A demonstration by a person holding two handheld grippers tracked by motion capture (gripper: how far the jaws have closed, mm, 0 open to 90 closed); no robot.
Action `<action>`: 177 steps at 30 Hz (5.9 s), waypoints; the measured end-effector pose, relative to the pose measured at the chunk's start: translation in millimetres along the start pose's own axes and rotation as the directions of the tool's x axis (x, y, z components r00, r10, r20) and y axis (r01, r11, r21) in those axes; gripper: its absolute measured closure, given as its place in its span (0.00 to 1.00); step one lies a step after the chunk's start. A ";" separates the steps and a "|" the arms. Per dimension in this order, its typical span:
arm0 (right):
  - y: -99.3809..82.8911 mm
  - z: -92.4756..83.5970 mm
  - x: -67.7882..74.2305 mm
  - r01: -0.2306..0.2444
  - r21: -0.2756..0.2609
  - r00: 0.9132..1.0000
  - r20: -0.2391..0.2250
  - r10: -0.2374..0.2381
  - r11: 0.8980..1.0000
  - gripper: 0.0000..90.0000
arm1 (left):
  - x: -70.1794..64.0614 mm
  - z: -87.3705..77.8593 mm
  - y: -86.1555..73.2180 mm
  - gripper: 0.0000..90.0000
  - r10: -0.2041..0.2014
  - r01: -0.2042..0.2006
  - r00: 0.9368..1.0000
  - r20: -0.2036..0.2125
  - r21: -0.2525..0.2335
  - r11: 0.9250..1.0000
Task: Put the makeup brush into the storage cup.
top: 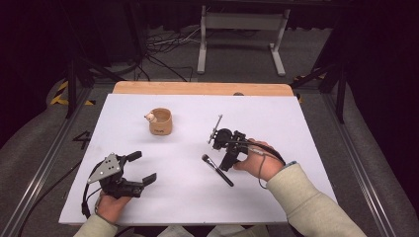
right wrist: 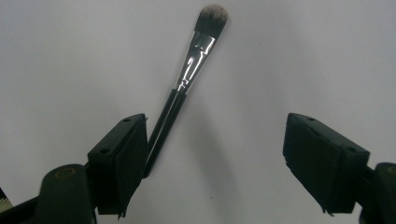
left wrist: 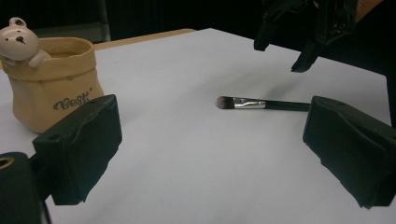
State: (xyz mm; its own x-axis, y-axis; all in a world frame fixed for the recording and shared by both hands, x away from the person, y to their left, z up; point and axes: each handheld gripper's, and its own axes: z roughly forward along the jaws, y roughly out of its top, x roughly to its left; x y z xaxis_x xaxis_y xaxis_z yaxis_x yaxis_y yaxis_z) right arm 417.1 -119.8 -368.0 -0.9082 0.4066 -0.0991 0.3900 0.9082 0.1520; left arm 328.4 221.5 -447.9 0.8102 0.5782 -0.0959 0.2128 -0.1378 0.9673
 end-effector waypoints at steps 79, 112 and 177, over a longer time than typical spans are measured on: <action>-2.1 33.8 23.0 0.074 0.067 0.992 -0.110 -0.067 0.995 0.89 | 2.5 1.6 8.2 0.05 -0.022 0.022 1.000 -0.004 -0.044 0.999; -50.3 -12.1 27.6 -0.013 -0.627 0.991 -0.111 -0.073 0.779 0.89 | -6.1 25.6 34.6 0.06 -0.007 0.014 0.991 0.136 -0.054 0.998; -86.4 18.0 53.1 -0.069 -0.893 0.995 -0.094 -0.034 0.445 0.89 | -56.4 112.0 75.5 0.21 0.014 0.018 0.938 0.347 -0.088 0.996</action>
State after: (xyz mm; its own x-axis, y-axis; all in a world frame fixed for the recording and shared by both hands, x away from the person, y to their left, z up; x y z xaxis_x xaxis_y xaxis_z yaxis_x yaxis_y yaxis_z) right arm 337.9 -174.9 -404.0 -0.9312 0.3643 -0.0116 0.1005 0.2871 0.9526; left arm 360.0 88.4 -395.8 0.9522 0.2614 -0.1579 0.1784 -0.0565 0.9823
